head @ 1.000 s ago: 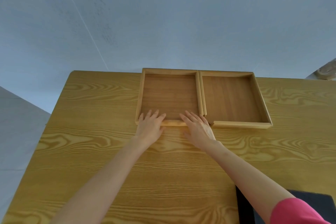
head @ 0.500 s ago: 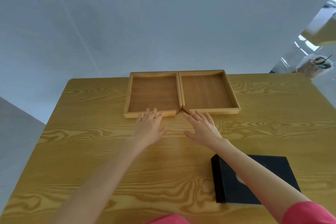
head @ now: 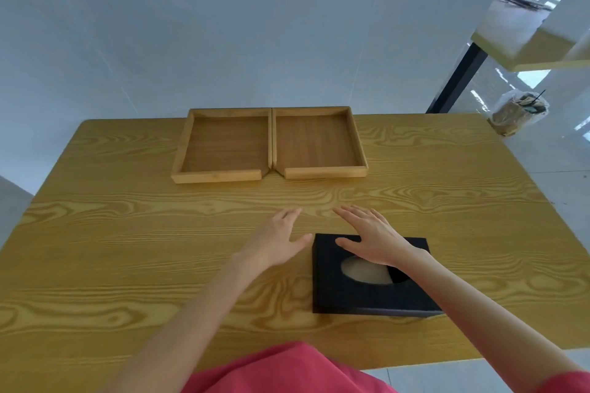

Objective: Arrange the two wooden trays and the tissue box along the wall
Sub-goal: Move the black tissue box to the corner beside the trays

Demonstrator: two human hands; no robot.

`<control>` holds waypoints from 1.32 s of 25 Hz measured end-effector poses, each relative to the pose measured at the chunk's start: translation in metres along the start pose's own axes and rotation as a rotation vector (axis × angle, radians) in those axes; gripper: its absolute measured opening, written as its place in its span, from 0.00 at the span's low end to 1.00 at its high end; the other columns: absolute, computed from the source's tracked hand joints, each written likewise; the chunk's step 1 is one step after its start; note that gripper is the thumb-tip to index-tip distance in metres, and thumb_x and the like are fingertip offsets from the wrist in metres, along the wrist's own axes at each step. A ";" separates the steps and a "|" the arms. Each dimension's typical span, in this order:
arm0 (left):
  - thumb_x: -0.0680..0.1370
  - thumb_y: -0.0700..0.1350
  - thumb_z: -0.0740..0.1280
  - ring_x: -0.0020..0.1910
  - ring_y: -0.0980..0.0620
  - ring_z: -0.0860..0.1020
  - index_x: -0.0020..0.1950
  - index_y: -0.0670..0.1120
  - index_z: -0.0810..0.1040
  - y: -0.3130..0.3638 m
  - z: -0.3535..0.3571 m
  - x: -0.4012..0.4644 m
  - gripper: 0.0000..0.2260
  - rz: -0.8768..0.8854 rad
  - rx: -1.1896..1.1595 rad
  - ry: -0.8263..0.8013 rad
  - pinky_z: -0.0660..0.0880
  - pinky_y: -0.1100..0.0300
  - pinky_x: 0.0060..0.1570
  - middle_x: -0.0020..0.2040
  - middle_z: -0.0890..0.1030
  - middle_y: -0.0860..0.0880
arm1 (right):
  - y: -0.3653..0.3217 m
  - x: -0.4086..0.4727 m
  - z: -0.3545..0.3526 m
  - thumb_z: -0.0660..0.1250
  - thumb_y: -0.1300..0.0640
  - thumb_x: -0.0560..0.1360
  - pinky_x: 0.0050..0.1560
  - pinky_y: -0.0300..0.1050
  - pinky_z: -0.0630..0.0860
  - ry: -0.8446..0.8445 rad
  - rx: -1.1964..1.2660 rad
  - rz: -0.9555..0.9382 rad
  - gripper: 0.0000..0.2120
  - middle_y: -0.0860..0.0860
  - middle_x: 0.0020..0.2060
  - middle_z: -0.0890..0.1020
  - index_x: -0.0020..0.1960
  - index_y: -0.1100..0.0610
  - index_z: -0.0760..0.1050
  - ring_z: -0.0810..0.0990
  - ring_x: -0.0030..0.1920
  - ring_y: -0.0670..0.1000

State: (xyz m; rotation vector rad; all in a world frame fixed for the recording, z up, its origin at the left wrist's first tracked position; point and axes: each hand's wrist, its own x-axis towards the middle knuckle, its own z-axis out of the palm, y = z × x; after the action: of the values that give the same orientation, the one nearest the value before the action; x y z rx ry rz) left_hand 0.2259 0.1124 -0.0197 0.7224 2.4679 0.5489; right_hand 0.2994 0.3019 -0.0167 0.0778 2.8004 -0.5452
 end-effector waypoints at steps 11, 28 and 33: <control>0.72 0.60 0.64 0.72 0.42 0.59 0.74 0.52 0.48 0.045 0.066 0.002 0.37 -0.101 -0.009 -0.034 0.66 0.49 0.65 0.77 0.47 0.47 | 0.044 -0.025 0.012 0.62 0.57 0.74 0.60 0.49 0.69 0.026 -0.003 -0.027 0.24 0.53 0.62 0.75 0.69 0.50 0.63 0.72 0.62 0.55; 0.73 0.52 0.64 0.56 0.45 0.75 0.71 0.49 0.57 -0.048 -0.016 -0.017 0.29 -0.231 0.040 0.221 0.76 0.57 0.43 0.74 0.56 0.46 | -0.067 0.060 0.013 0.63 0.55 0.72 0.43 0.46 0.69 0.069 -0.031 -0.170 0.26 0.53 0.57 0.77 0.69 0.49 0.63 0.76 0.55 0.57; 0.73 0.51 0.65 0.60 0.44 0.73 0.71 0.50 0.57 -0.098 -0.046 -0.028 0.29 -0.304 0.006 0.225 0.74 0.56 0.44 0.74 0.55 0.47 | -0.117 0.095 0.026 0.63 0.55 0.74 0.43 0.46 0.69 0.031 -0.023 -0.208 0.25 0.54 0.58 0.77 0.69 0.50 0.63 0.76 0.56 0.58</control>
State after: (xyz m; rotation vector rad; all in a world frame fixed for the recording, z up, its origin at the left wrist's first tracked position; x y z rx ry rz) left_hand 0.1828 0.0088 -0.0224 0.2896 2.7200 0.5293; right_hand 0.2031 0.1834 -0.0245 -0.2134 2.8619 -0.5634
